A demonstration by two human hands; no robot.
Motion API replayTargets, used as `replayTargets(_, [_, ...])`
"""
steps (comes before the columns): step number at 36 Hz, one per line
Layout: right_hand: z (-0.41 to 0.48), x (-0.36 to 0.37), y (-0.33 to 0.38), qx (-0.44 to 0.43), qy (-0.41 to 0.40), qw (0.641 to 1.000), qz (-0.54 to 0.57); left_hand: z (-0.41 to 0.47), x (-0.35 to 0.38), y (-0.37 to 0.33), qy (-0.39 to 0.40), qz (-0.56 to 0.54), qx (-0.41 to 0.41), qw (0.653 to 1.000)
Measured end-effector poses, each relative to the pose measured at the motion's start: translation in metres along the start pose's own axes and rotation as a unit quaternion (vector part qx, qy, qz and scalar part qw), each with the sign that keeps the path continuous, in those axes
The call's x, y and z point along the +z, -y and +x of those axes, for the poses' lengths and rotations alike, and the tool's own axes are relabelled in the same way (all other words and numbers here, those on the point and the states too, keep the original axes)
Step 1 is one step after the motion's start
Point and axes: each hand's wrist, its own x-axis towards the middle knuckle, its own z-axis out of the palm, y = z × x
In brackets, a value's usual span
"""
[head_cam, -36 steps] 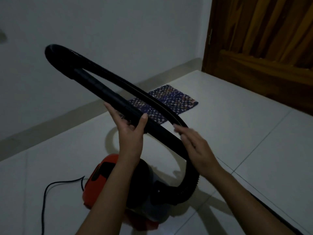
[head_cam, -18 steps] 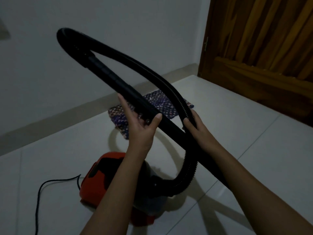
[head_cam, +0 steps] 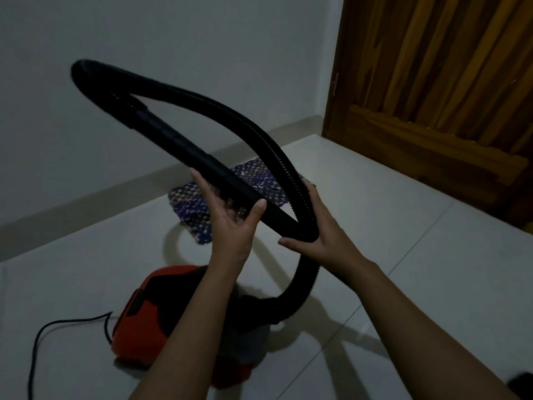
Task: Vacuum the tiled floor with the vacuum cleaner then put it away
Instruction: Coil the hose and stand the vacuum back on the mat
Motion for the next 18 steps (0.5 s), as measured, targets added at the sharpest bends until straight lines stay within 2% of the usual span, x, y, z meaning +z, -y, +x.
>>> replayTargets(4, [0.008,-0.001,0.003,-0.013,0.023,0.997,-0.073,-0.003,-0.002,0.001,-0.03,0.01,0.004,0.999])
replayTargets(7, [0.015,0.003,0.007,0.003,0.04,0.997,-0.069,0.003,-0.005,-0.002,-0.044,0.018,0.005,0.999])
replayTargets(11, [0.014,0.011,0.008,0.011,0.014,0.999,-0.05,0.006,-0.007,-0.006,-0.039,0.017,0.009,0.999])
replayTargets(18, [0.01,0.02,0.009,0.014,-0.048,0.995,-0.091,0.008,-0.011,-0.007,-0.017,0.011,0.012,1.0])
